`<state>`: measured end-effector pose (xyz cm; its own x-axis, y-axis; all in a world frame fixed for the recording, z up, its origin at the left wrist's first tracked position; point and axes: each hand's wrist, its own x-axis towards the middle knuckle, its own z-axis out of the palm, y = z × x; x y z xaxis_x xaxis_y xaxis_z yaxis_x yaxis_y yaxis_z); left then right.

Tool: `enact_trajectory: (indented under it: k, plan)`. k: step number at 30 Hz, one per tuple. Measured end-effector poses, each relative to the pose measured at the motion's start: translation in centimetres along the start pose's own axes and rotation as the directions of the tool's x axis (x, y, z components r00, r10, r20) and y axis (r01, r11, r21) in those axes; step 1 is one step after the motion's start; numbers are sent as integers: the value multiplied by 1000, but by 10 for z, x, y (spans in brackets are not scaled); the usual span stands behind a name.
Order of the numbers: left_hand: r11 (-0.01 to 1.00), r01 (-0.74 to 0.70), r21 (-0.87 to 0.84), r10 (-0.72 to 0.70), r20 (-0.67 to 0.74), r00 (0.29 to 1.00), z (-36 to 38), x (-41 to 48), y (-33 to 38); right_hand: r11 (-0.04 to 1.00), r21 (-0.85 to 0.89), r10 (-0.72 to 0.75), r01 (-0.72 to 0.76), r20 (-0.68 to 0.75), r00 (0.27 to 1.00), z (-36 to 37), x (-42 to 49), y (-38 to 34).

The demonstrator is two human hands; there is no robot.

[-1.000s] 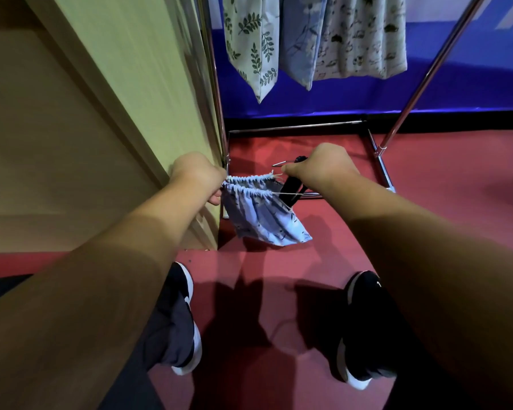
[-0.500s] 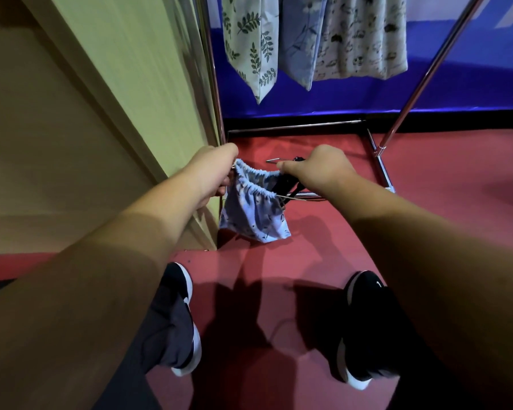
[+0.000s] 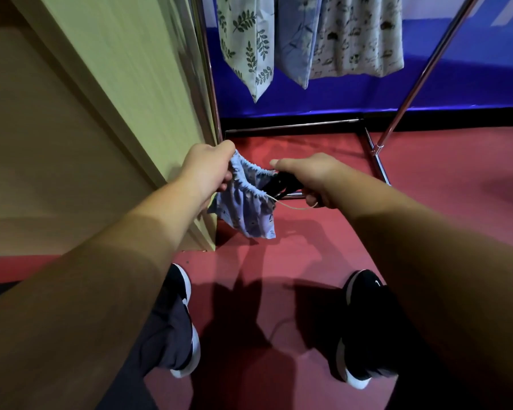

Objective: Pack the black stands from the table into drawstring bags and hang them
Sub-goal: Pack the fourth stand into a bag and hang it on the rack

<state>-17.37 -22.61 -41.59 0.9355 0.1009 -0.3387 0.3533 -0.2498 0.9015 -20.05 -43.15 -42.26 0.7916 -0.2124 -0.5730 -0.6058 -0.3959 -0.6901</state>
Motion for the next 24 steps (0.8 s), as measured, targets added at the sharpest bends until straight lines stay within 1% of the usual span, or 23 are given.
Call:
enact_trajectory:
  k: [1,3,5,7,9,11,14,17,20,22,24]
  plan:
    - [1000,2,-23,-2,-11,1000,0,-1,1,997,57,45,-48,49,998,2,1,0]
    - [994,60,-90,-61,-11,998,0,-1,4,985,90,129,-147,180,975,4,0,-3]
    - [979,168,-118,-164,44,985,0,0,10,982,17,179,-191,275,945,4,-3,-7]
    - [959,269,-93,-253,154,955,0,-3,14,980,-58,197,-189,304,932,5,-6,-8]
    - [946,322,-36,-303,255,918,2,-6,15,981,-96,187,-166,293,938,8,-7,-7]
    - [945,326,31,-321,291,901,2,-7,14,987,-91,155,-136,267,951,11,-8,-3]
    - [946,296,132,-323,295,899,1,-8,13,991,-64,126,-115,202,971,12,-10,-1]
    - [933,286,217,-341,291,894,-5,-6,14,984,-162,89,-71,106,990,8,-13,-3]
    - [919,244,309,-318,221,922,-12,-1,13,965,-260,45,-33,40,998,3,-15,-6]
    - [909,194,370,-282,202,938,-15,0,12,949,-316,23,-15,20,1000,3,-17,-9]
    - [914,189,359,-276,209,938,-17,-1,13,941,-339,15,-8,18,1000,4,-19,-12]
